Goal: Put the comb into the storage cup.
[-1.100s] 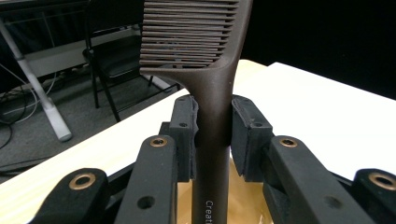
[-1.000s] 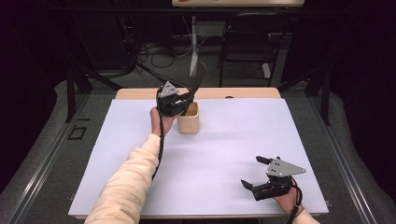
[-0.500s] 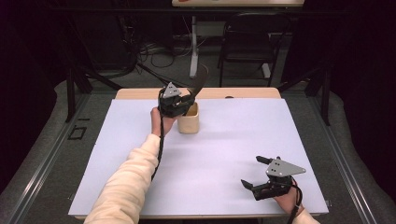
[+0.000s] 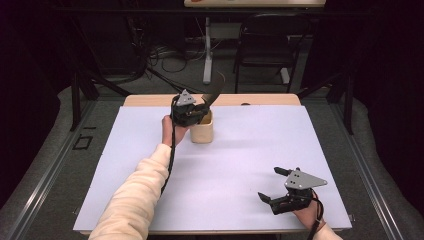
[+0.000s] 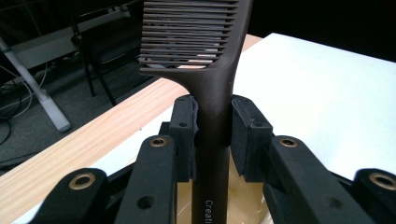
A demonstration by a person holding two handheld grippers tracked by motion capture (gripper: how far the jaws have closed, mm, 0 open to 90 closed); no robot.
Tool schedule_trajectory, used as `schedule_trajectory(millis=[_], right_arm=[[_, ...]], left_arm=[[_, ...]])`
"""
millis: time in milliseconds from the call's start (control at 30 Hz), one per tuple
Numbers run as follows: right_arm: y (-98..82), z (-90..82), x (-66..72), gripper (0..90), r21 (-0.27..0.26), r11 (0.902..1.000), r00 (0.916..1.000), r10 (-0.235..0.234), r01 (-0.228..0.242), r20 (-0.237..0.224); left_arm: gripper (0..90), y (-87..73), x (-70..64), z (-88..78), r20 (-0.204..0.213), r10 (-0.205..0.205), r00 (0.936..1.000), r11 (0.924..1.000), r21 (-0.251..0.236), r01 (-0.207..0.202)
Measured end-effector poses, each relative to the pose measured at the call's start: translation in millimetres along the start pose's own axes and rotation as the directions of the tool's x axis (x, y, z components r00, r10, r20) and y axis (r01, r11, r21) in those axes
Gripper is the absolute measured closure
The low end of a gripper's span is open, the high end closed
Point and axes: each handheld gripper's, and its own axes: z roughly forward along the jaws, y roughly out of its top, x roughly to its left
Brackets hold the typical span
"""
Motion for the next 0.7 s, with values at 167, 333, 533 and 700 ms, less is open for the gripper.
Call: schedule_trajectory(millis=[167, 333, 533, 700], right_arm=[[0.1, 0.1, 0.0, 1.9, 0.003, 1.0000, 1.0000, 0.000, 0.000, 0.000], [0.1, 0.1, 0.2, 1.9, -0.001, 1.0000, 1.0000, 0.002, -0.002, 0.001], [0.1, 0.1, 0.0, 1.9, -0.002, 1.0000, 1.0000, 0.001, -0.001, 0.001], [0.0, 0.2, 0.0, 1.9, -0.001, 1.0000, 1.0000, 0.002, -0.002, 0.001]], left_arm=[[72.1, -0.2, 0.5, -0.1, 0.008, 0.006, 1.0000, 1.0000, 0.007, -0.006], [72.1, -0.6, 0.3, 0.8, 0.017, 0.010, 0.9998, 0.9999, 0.011, -0.010], [72.1, -0.4, -0.3, 1.4, 0.023, 0.015, 0.9996, 0.9997, 0.017, -0.016], [72.0, -0.5, -0.3, 2.4, 0.027, 0.021, 0.9994, 0.9995, 0.023, -0.022]])
